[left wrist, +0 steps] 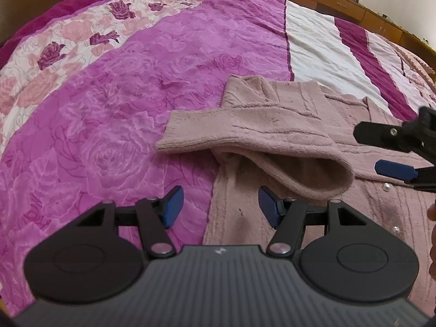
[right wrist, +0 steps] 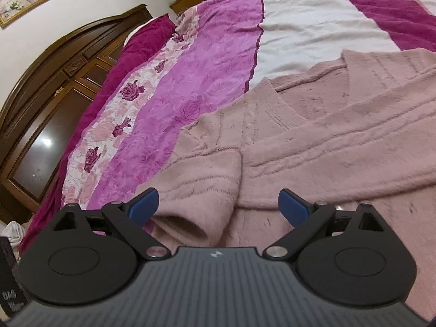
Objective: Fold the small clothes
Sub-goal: 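Grasp the folded sleeve cuff with the right gripper, then pull the sleeve cuff straight with the right gripper, then open it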
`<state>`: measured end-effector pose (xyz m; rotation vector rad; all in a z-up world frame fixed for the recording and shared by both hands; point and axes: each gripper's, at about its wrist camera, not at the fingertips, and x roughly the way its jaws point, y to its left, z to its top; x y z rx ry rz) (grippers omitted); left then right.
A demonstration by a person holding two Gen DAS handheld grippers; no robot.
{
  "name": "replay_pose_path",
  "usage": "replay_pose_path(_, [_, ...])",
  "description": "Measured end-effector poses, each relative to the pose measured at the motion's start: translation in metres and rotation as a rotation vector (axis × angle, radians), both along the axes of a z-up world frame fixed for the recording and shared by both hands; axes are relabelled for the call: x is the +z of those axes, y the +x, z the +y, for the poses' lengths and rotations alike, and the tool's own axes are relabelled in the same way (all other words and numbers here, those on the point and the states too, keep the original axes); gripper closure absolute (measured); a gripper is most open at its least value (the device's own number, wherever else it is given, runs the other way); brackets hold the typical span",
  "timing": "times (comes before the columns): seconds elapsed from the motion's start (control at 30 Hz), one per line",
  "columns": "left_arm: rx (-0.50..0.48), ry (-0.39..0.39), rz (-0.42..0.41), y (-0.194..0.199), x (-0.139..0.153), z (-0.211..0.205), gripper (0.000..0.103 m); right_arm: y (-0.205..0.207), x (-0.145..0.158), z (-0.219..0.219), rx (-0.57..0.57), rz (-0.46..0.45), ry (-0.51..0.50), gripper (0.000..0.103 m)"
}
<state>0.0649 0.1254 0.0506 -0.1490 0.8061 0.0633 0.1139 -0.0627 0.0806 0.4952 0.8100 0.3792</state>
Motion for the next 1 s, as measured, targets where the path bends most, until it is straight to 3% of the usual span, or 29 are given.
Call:
replay_pose_path(0.13, [0.01, 0.003, -0.006, 0.008, -0.004, 0.003, 0.041, 0.017, -0.007, 0.008, 0.012, 0.025, 0.01, 0.005])
replay_pose_path(0.33, [-0.007, 0.013, -0.01, 0.016, -0.011, 0.003, 0.041, 0.046, -0.024, 0.015, -0.016, 0.138, 0.027, 0.021])
replay_pose_path(0.43, [-0.015, 0.022, -0.024, 0.02, -0.013, 0.002, 0.041, 0.055, -0.028, 0.022, 0.001, 0.164, 0.018, 0.045])
replay_pose_path(0.5, [-0.021, 0.025, -0.04, 0.023, -0.015, 0.001, 0.041, 0.06, -0.027, 0.028, 0.031, 0.176, 0.001, 0.082])
replay_pose_path(0.57, [-0.024, 0.03, -0.054, 0.027, -0.017, 0.0, 0.041, 0.062, -0.021, 0.034, 0.05, 0.156, -0.037, 0.092])
replay_pose_path(0.83, [-0.014, 0.087, -0.034, 0.035, -0.027, -0.004, 0.041, 0.043, 0.044, 0.034, 0.026, -0.211, -0.221, 0.094])
replay_pose_path(0.9, [-0.017, 0.102, -0.034, 0.035, -0.028, -0.006, 0.041, 0.038, 0.046, 0.031, -0.001, -0.261, -0.276, 0.094])
replay_pose_path(1.0, [-0.013, 0.102, -0.034, 0.035, -0.03, -0.006, 0.041, 0.038, 0.034, 0.024, -0.05, -0.258, -0.338, 0.094])
